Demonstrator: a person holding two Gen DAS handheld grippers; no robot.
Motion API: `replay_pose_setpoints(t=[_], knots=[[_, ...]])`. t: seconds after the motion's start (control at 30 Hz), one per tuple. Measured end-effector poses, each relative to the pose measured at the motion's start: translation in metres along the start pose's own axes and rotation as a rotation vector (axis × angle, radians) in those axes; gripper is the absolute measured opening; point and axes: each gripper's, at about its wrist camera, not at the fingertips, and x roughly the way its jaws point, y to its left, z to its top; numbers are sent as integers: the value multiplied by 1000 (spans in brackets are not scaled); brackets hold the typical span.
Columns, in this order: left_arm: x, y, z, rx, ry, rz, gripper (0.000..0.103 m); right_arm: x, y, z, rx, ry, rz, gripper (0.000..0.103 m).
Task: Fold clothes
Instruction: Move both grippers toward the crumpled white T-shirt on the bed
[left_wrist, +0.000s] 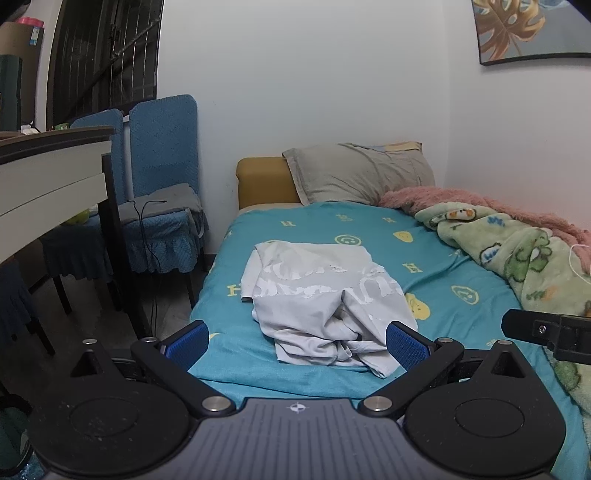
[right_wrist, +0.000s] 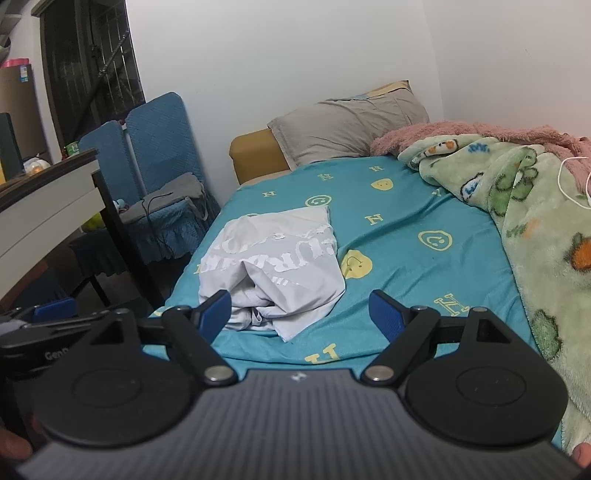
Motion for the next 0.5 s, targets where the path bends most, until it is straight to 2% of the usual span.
replay_pose_setpoints(t=[0.23,0.33,0.5], knots=[[4,6,0,-40,2,-16,103,2,0,2,1,-3,-35,83],[6,10,1,-60,0,-18,103,4,3,7,41,9,-47,83],[10,19,1,-94,7,2,103,2,26,28,91,-17,-63,83]])
